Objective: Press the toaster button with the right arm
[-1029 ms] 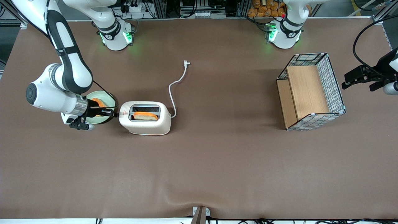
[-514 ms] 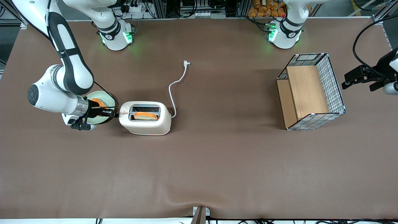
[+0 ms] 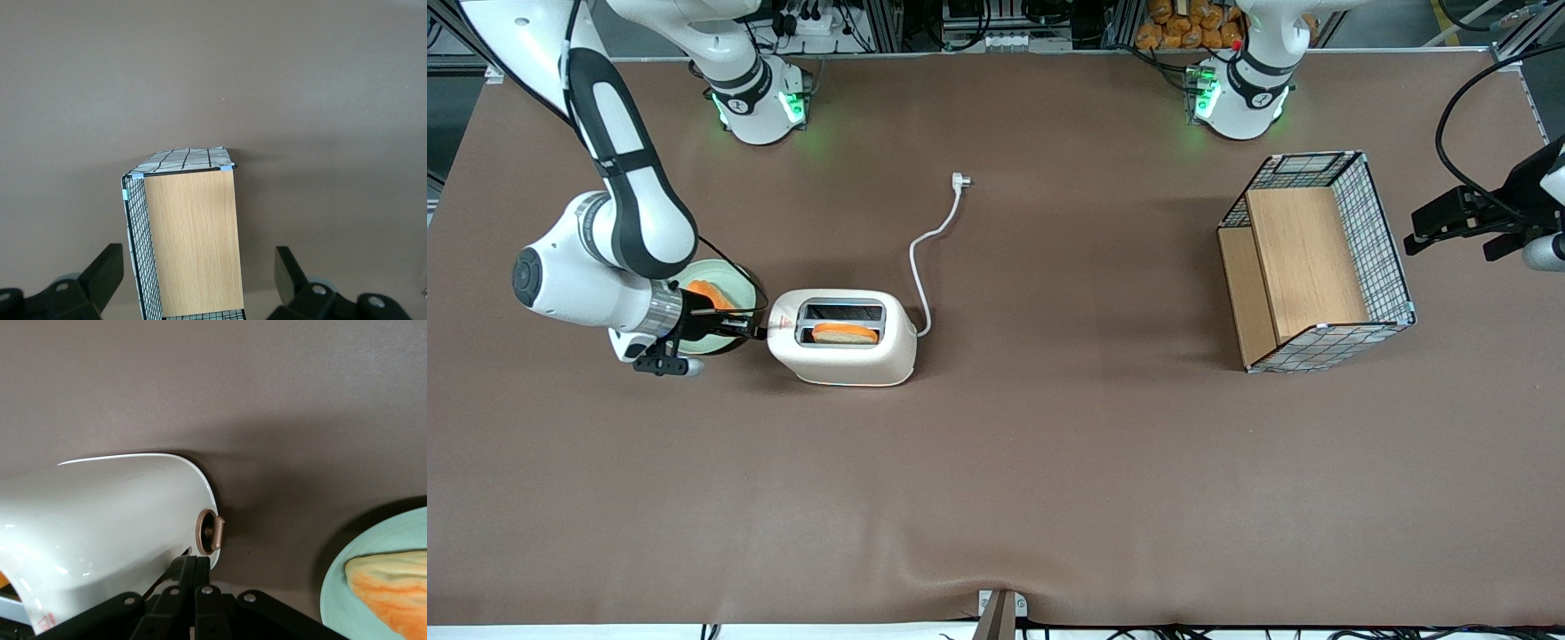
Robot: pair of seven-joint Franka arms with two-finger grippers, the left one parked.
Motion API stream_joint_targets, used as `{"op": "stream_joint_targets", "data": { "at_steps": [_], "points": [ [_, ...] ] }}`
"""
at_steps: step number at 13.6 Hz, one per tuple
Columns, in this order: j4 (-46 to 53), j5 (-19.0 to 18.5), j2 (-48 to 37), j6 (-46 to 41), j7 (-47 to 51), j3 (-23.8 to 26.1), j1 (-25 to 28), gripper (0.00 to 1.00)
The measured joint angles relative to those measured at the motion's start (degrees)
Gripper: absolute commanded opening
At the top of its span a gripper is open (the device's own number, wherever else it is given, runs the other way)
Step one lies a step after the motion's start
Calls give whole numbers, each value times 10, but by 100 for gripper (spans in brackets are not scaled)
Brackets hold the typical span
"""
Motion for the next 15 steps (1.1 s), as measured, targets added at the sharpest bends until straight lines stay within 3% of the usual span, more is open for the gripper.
{"op": "stream_joint_targets", "data": {
  "at_steps": [15],
  "points": [
    [-1, 28, 21, 14, -30, -3, 0, 0]
  ]
}}
